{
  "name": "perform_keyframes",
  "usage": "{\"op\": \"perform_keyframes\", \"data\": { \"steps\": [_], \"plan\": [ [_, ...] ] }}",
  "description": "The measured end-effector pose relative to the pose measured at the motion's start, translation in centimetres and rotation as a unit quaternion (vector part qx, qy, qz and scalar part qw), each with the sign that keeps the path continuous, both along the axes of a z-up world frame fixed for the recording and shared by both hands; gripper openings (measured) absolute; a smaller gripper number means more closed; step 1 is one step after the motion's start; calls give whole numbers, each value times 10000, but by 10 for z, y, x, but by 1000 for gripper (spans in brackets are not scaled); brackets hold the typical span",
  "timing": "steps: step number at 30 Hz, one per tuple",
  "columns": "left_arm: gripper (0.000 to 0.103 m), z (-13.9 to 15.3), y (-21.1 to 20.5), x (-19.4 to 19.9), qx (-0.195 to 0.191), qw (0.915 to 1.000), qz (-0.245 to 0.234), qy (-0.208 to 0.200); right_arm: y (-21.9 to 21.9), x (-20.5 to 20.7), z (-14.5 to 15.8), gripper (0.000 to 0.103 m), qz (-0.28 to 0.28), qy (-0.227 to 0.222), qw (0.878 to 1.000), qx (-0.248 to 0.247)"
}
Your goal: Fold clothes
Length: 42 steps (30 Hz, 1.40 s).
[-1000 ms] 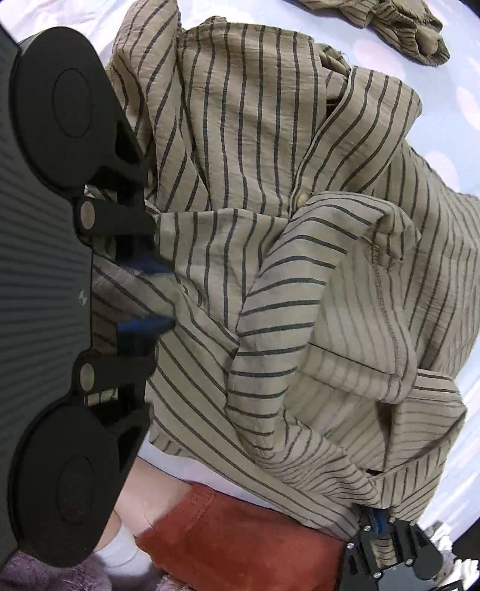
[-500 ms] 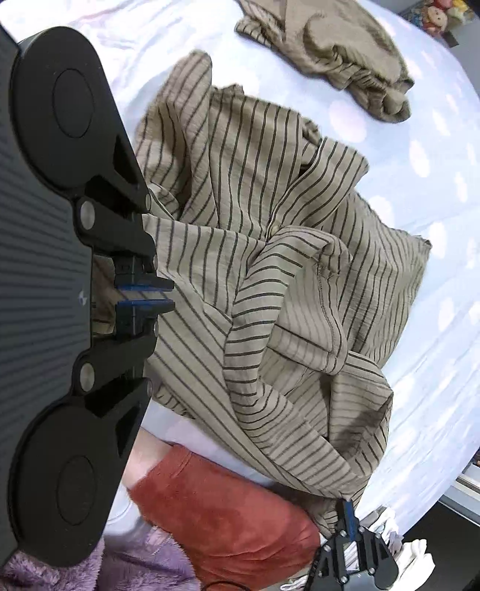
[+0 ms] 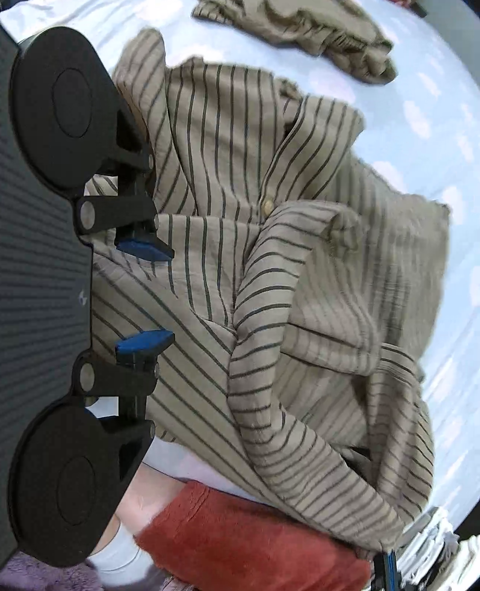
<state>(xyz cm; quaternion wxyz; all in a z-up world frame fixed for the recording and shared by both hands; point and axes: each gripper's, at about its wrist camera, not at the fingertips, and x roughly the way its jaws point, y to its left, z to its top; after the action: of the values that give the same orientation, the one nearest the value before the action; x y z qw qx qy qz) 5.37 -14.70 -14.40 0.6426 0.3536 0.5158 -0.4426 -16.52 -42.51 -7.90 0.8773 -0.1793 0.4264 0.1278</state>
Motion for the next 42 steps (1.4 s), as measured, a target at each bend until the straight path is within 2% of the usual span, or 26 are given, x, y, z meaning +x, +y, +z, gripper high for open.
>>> {"op": "perform_keyframes", "data": {
  "steps": [2, 4, 7, 12, 17, 22, 27, 29, 32, 34, 36, 42],
  "plan": [
    [31, -13, -3, 8, 140, 9997, 104, 185, 0, 0, -3, 2, -49, 47, 10000, 71],
    [28, -19, -1, 11, 167, 9993, 159, 283, 1, 1, -7, 2, -64, 112, 9998, 116],
    [11, -21, 3, 15, 134, 9988, 272, 374, -1, 4, -12, 2, -90, 189, 9996, 167],
    [3, 18, 22, 9, -325, 9986, 399, 109, -3, 5, -12, 2, -282, 123, 9993, 197],
    [0, 75, 43, -3, -973, 9923, 691, -320, -2, 5, -2, 2, -557, -276, 9980, 102],
    [0, 143, 47, -9, -1567, 9784, 873, -1029, 3, 11, 38, 2, -569, -938, 9936, -250],
    [0, 220, 51, -16, -2187, 9531, 960, -1861, 9, 14, 88, 1, -493, -1676, 9826, -628],
    [0, 249, 52, -22, -2384, 9412, 994, -2179, 11, 11, 112, 1, -469, -1947, 9776, -646],
    [0, 278, 55, -31, -2603, 9288, 1021, -2432, 13, 5, 143, 1, -424, -2237, 9719, -591],
    [0, 286, 58, -38, -2615, 9275, 967, -2491, 14, 2, 151, 1, -375, -2130, 9752, -471],
    [0, 282, 60, -42, -2495, 9305, 965, -2504, 16, 2, 146, 1, -331, -1987, 9786, -416],
    [0, 227, 63, -17, -1990, 9462, 1347, -2169, 10, 34, 95, 1, -413, -1221, 9913, 262]
  ]
}}
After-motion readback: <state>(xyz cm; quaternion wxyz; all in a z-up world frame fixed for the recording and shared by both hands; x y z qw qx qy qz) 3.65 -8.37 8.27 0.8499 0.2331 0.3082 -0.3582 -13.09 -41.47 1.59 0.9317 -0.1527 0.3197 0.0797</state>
